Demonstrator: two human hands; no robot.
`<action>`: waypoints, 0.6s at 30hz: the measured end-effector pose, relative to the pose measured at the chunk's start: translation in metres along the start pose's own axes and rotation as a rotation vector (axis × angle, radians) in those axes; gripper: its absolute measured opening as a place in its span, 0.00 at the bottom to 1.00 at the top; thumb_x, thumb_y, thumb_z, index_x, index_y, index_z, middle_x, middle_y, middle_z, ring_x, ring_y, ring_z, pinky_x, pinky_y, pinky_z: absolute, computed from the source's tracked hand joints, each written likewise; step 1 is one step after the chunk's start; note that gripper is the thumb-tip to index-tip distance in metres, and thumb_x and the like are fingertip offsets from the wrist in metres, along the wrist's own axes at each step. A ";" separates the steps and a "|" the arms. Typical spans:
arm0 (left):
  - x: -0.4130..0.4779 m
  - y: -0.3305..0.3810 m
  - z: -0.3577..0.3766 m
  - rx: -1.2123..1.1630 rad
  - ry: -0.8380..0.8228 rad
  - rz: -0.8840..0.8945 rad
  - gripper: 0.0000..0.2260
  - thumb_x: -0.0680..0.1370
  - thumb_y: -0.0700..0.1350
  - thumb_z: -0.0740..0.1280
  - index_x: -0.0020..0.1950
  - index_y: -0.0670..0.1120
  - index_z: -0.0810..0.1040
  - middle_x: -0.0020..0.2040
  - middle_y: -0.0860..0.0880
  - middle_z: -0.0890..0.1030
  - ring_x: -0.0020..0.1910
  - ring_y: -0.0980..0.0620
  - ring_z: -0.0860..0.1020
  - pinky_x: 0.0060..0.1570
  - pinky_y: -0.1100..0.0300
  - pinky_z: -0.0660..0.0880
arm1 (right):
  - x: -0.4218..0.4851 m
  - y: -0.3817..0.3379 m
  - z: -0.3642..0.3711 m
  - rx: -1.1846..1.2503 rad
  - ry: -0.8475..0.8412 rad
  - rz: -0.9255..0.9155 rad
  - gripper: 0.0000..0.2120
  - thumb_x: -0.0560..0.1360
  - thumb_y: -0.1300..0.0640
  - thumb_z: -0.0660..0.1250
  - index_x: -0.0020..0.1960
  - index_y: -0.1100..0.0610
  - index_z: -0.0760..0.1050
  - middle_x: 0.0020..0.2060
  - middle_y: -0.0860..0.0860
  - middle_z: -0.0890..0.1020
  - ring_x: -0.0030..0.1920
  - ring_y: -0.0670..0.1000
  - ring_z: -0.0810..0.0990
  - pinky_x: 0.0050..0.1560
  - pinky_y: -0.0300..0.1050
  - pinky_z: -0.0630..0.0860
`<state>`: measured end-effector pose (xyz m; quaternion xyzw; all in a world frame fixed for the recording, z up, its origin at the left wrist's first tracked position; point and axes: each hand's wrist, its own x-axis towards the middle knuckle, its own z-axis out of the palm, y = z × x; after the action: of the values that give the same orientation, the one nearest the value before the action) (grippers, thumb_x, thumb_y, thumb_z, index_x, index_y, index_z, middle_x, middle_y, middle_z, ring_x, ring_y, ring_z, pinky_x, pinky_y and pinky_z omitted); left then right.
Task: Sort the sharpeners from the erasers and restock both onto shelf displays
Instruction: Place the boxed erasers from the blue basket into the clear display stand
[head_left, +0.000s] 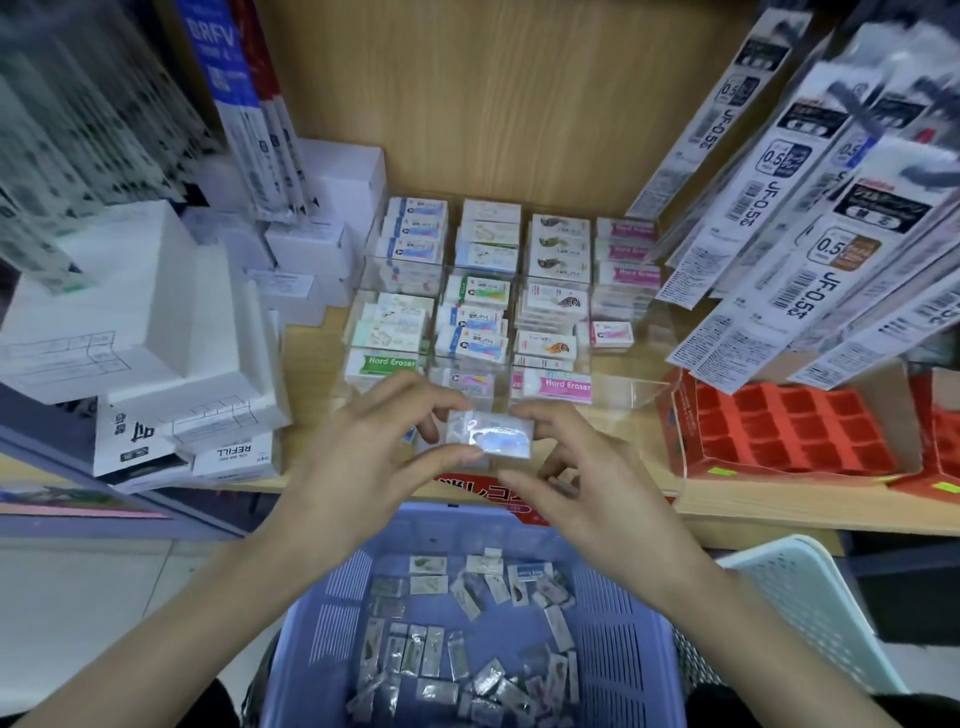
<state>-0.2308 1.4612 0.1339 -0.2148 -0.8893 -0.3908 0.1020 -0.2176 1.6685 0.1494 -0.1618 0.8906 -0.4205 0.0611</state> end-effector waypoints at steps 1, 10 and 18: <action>-0.001 -0.001 0.000 0.013 -0.001 0.007 0.14 0.72 0.60 0.64 0.55 0.58 0.74 0.42 0.63 0.71 0.41 0.62 0.74 0.43 0.68 0.70 | 0.000 0.002 0.000 -0.021 0.014 -0.036 0.19 0.74 0.51 0.69 0.64 0.49 0.72 0.49 0.43 0.79 0.42 0.38 0.76 0.43 0.27 0.70; -0.018 -0.016 0.003 0.222 -0.019 0.022 0.20 0.75 0.66 0.56 0.55 0.52 0.71 0.44 0.61 0.73 0.39 0.61 0.74 0.39 0.63 0.72 | 0.005 0.010 0.016 -0.141 0.048 -0.098 0.17 0.72 0.49 0.69 0.57 0.56 0.79 0.48 0.46 0.77 0.41 0.42 0.76 0.45 0.26 0.69; -0.041 -0.043 -0.006 0.396 -0.015 -0.128 0.23 0.74 0.60 0.60 0.58 0.43 0.74 0.55 0.47 0.75 0.52 0.47 0.75 0.52 0.53 0.72 | 0.029 0.003 0.027 -0.503 0.100 0.060 0.15 0.75 0.53 0.69 0.61 0.54 0.77 0.52 0.51 0.77 0.38 0.56 0.81 0.38 0.47 0.77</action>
<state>-0.2147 1.4184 0.0954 -0.1366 -0.9613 -0.2122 0.1106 -0.2388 1.6411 0.1310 -0.1246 0.9735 -0.1911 -0.0129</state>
